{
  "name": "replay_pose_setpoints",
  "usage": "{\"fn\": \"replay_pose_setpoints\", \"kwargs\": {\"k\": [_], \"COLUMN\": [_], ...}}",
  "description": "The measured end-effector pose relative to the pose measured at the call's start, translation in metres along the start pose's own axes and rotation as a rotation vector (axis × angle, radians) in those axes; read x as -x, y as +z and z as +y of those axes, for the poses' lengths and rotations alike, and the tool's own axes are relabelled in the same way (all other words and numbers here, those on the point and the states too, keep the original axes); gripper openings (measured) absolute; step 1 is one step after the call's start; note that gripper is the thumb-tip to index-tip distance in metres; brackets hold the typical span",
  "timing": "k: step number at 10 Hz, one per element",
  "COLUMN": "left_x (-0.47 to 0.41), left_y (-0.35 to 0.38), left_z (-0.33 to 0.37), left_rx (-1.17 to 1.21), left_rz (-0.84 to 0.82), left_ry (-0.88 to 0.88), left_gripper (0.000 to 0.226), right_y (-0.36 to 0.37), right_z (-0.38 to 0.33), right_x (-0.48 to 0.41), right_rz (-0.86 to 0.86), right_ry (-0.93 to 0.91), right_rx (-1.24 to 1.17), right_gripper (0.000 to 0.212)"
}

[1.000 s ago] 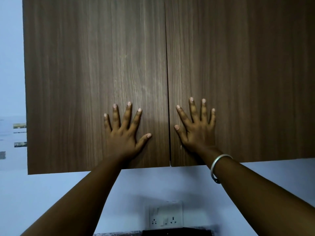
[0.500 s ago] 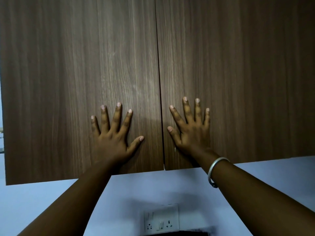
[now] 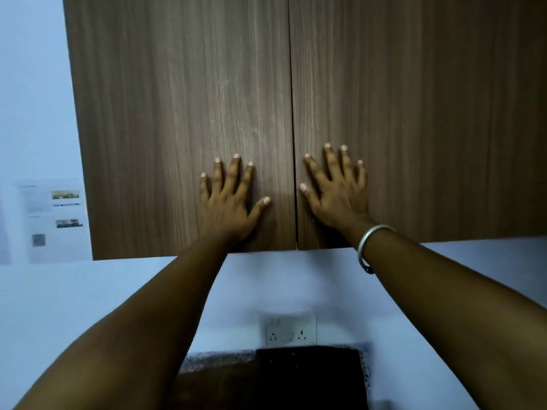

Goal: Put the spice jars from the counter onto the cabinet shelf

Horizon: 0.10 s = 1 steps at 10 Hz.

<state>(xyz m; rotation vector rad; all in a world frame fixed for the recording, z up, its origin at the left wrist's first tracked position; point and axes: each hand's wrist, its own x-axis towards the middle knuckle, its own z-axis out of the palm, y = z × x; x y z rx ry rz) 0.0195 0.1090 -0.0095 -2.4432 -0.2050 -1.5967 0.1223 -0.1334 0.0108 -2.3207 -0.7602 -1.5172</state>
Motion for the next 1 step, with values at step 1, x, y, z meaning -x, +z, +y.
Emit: {"fn": "replay_pose_setpoints", "kwargs": {"k": [1], "left_x": [0.0029], "left_y": [-0.0139], "left_z": [0.0194], "left_rx": [-0.008], "left_rz": [0.131], "left_ry": [0.040], "left_gripper": [0.078], "right_y": [-0.0204], "right_z": [-0.0178], "right_x": [0.0024], "right_rz": [0.127], "right_ry": [-0.040], "right_rx": [0.000], "right_gripper": [0.074]}}
